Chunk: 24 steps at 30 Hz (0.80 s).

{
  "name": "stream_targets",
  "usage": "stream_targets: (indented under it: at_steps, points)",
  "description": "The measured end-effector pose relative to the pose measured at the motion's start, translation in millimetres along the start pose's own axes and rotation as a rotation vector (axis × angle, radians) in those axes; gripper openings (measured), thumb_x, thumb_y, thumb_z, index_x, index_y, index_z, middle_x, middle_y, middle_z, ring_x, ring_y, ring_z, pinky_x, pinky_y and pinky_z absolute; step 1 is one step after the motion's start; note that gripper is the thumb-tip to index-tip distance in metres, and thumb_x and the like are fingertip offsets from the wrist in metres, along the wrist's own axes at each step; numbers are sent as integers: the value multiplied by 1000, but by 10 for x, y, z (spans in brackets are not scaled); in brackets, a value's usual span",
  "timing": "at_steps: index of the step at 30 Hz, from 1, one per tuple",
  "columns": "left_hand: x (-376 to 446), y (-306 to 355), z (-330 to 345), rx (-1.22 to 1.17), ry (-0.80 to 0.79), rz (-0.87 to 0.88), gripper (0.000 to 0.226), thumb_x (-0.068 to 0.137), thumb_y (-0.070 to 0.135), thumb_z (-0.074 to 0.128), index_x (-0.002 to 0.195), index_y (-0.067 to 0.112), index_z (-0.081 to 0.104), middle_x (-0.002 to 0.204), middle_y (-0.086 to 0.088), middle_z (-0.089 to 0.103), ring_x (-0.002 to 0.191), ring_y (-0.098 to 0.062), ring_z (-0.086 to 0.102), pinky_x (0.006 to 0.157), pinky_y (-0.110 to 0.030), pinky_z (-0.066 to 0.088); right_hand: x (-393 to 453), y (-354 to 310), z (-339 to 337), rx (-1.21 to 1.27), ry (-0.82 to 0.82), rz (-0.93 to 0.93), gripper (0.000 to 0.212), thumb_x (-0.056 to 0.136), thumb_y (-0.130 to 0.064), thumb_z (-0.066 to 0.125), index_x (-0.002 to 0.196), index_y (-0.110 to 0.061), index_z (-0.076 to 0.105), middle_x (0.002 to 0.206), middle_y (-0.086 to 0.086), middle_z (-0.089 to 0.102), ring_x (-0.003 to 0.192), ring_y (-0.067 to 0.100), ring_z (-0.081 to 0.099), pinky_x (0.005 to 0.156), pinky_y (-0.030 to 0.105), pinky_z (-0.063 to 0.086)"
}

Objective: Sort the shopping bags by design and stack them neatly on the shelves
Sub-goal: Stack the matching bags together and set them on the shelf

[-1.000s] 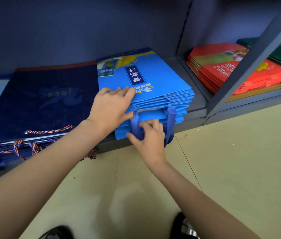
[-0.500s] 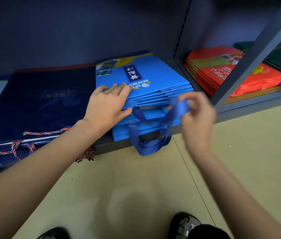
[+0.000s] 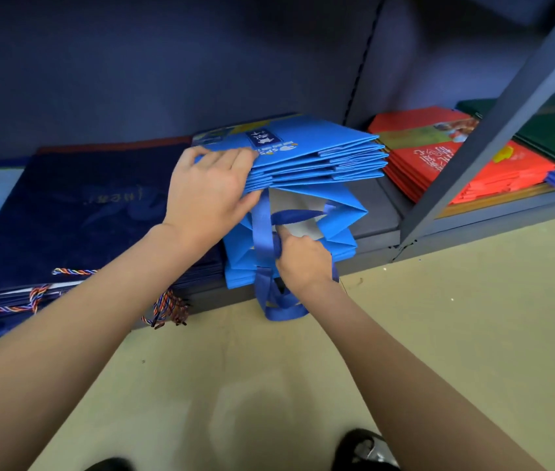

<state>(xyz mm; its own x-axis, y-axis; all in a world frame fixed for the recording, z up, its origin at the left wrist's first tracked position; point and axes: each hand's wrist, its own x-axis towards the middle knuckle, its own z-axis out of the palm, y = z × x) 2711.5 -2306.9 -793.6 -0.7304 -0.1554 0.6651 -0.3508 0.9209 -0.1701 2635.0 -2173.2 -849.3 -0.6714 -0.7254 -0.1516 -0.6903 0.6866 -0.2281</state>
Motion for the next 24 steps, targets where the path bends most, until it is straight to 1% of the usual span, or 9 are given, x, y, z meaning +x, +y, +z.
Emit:
stream_targets:
  at_steps: [3, 5, 8, 10, 13, 16, 19, 22, 24]
  points:
    - [85, -36, -40, 19, 5, -4, 34, 82, 36, 53, 101, 9, 62, 84, -3, 68, 72, -26, 65, 79, -32, 31, 101, -66, -37, 23, -1, 87, 22, 91, -14, 46, 110, -10, 57, 101, 13, 60, 103, 34, 56, 67, 32, 35]
    - [126, -58, -54, 40, 11, 0, 33, 83, 36, 50, 98, 9, 61, 80, -4, 66, 69, -27, 63, 78, -32, 31, 102, 18, 2, 43, -4, 67, 16, 90, -22, 54, 99, -9, 57, 94, 11, 58, 100, 32, 58, 65, 31, 35]
    - [84, -48, -41, 86, 12, 30, 32, 83, 36, 48, 96, 10, 61, 80, -3, 65, 69, -26, 62, 78, -32, 34, -6, 184, 87, 99, -26, 23, 24, 89, -21, 55, 110, -11, 55, 108, 10, 63, 105, 31, 57, 76, 34, 42]
    - [39, -31, -20, 114, 10, 48, 32, 82, 36, 48, 96, 11, 62, 80, -1, 64, 69, -24, 61, 77, -33, 38, -97, 250, 33, 282, 27, 71, 32, 89, -13, 50, 121, -12, 54, 110, 12, 66, 108, 32, 55, 87, 36, 44]
    - [29, -28, -10, 105, 2, 59, 33, 82, 37, 47, 97, 11, 62, 80, -1, 64, 70, -25, 61, 77, -32, 36, -244, 238, -44, 350, 140, -7, 35, 91, -13, 46, 127, -13, 51, 109, 10, 67, 103, 31, 58, 86, 38, 45]
    - [-1, -20, 3, 116, -8, 61, 34, 82, 39, 49, 98, 12, 61, 82, 0, 64, 71, -24, 61, 76, -33, 39, -371, 184, -25, 269, 120, -194, 44, 93, -14, 46, 136, -18, 40, 122, 4, 58, 105, 27, 52, 84, 33, 39]
    - [-137, 41, 50, 118, -48, 96, 39, 75, 41, 67, 99, 11, 61, 86, -1, 64, 72, -24, 59, 69, -33, 44, -444, 249, 20, 285, 86, -225, 48, 94, -12, 45, 141, -17, 35, 134, 1, 47, 113, 23, 48, 86, 26, 35]
    - [-245, 95, 76, 105, -108, 114, 49, 65, 41, 75, 100, 10, 62, 93, -2, 65, 76, -25, 60, 64, -31, 45, -536, 387, 47, 369, 176, -191, 40, 93, -12, 50, 132, -12, 48, 118, 7, 57, 110, 24, 48, 85, 23, 32]
    - [-271, 114, 80, 95, -122, 106, 51, 63, 40, 77, 101, 10, 62, 96, -2, 65, 79, -25, 62, 64, -31, 46, -580, 511, 78, 403, 295, -102, 28, 89, -14, 58, 116, -10, 60, 105, 7, 64, 103, 26, 52, 81, 25, 34]
